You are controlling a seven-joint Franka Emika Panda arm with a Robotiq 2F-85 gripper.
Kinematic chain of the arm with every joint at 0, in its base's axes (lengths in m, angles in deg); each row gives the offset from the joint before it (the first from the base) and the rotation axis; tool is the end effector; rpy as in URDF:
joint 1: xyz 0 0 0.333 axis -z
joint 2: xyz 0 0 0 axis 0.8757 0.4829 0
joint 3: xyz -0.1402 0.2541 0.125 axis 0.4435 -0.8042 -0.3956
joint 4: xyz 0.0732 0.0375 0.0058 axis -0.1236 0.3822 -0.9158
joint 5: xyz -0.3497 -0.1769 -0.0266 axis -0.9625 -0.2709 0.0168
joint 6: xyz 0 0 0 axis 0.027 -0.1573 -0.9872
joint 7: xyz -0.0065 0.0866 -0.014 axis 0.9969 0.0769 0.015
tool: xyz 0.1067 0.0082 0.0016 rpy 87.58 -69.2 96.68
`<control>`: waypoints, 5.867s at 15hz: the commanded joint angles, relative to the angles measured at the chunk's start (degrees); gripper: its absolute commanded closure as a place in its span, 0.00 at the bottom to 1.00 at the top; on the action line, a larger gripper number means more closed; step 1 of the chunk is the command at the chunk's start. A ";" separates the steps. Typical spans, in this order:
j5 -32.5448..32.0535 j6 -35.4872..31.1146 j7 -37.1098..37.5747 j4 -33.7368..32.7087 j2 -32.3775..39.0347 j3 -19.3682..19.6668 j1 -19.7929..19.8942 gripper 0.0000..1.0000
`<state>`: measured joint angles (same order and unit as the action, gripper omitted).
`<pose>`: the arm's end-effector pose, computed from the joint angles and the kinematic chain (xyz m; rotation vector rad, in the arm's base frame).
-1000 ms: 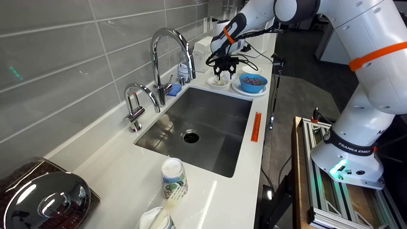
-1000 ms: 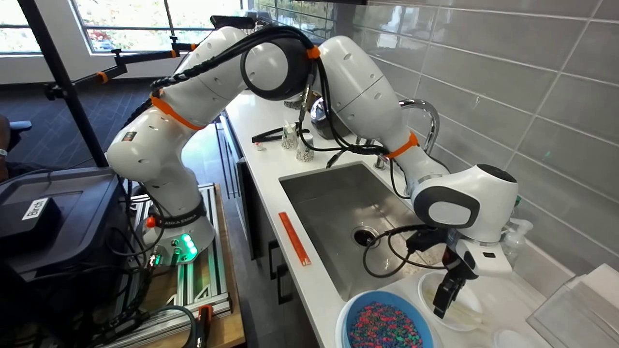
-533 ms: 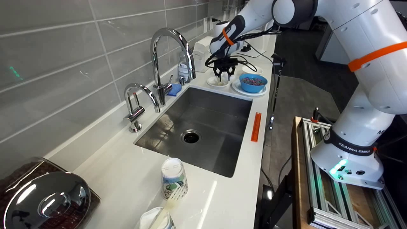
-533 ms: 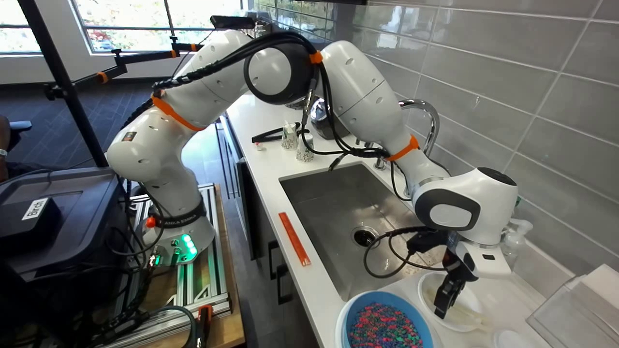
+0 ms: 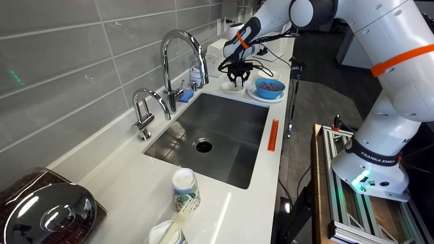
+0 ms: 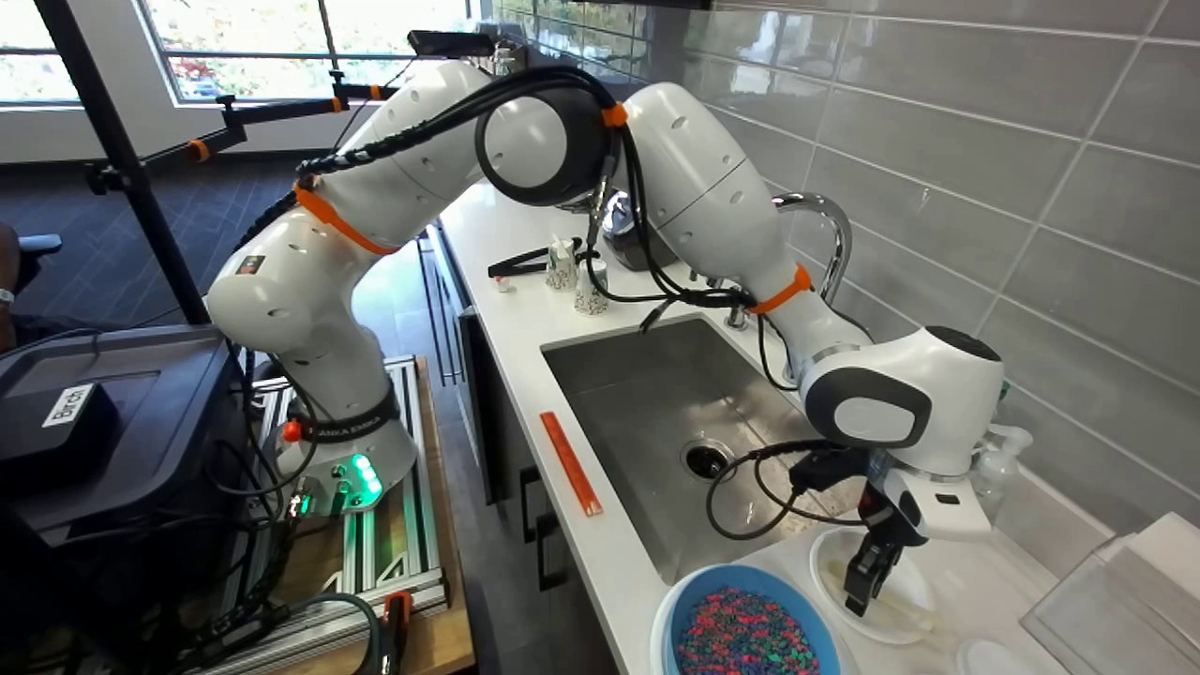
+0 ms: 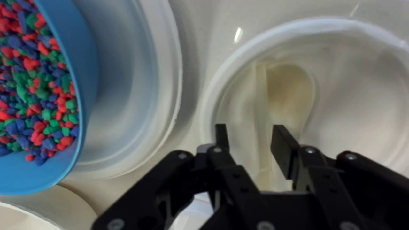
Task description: Pick up the fork on the plate and put it on the cup
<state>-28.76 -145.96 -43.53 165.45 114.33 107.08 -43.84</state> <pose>0.5794 -0.4098 0.1907 2.3969 -1.6660 0.0436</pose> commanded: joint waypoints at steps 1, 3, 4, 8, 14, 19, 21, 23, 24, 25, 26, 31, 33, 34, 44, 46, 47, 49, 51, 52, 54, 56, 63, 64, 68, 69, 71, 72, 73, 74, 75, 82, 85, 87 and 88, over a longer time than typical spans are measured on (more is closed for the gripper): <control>0.54 2.16 0.91 -1.92 1.34 -0.04 0.07 0.56; 0.51 2.13 0.90 -1.92 1.37 -0.04 0.03 0.55; 0.50 2.14 0.89 -1.93 1.40 -0.06 0.00 0.55; 0.40 2.08 0.85 -1.88 1.50 -0.11 -0.15 0.55; 0.38 2.09 0.79 -1.82 1.57 -0.24 -0.22 0.95; 0.38 2.10 0.71 -1.87 1.74 -0.30 -0.23 0.74; 0.47 2.11 0.59 -1.85 1.74 -0.40 -0.15 0.78; 0.56 2.09 0.43 -1.79 1.65 -0.50 -0.09 0.93; 0.59 2.07 0.40 -1.77 1.60 -0.53 -0.08 0.99; 0.65 2.05 0.33 -1.72 1.51 -0.59 -0.04 1.00; 0.68 2.02 0.30 -1.76 1.52 -0.62 0.00 0.98; 0.46 0.88 0.33 -0.86 0.12 -0.36 -0.41 0.97; 0.16 0.40 0.49 -0.09 -1.05 0.06 -0.69 0.97; -0.08 0.06 0.52 0.40 -1.75 0.31 -0.88 0.97; -7.00 -5.06 -4.78 9.88 -13.89 2.31 -4.43 0.97; -9.83 -7.76 -7.82 13.88 -17.95 2.25 -5.59 0.97; -11.20 -8.94 -9.91 16.14 -20.14 1.92 -6.02 0.97; -13.28 -10.60 -14.43 20.42 -24.39 0.91 -6.52 0.97; -14.36 -10.33 -19.27 24.78 -28.90 -0.40 -6.80 0.97; -14.69 -9.93 -21.67 27.14 -31.54 -1.21 -6.89 0.97; -15.74 -8.97 -26.42 31.13 -35.87 -2.52 -6.88 0.97; -16.06 -7.64 -31.05 34.71 -39.71 -4.25 -6.73 0.97; -15.91 -1.79 -44.60 45.32 -50.03 -10.14 -8.05 0.97; -15.60 -0.60 -46.42 46.34 -51.16 -10.95 -8.43 0.97; -15.86 3.94 -52.26 48.56 -54.10 -13.89 -10.47 0.97; -16.23 4.72 -53.08 48.58 -54.45 -14.65 -11.09 0.97; -16.15 5.66 -54.56 48.82 -55.24 -15.87 -12.25 0.97; -16.39 5.95 -54.69 48.65 -55.27 -16.54 -12.82 0.97; -16.48 6.21 -55.16 48.63 -55.46 -16.99 -13.30 0.97; -16.26 6.17 -54.84 48.24 -55.32 -17.33 -13.58 0.97; -15.11 4.63 -53.90 47.43 -53.94 -16.81 -13.14 0.87; -15.11 4.63 -54.22 47.43 -54.14 -17.25 -13.73 0.87; -16.33 3.65 -55.82 49.02 -54.41 -18.44 -14.86 0.97; -15.76 3.61 -59.37 50.14 -54.87 -19.41 -16.15 0.97; -15.34 3.60 -61.22 50.74 -55.08 -19.91 -16.96 0.97</control>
<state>-43.90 -141.48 -100.65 213.53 60.35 88.26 -58.86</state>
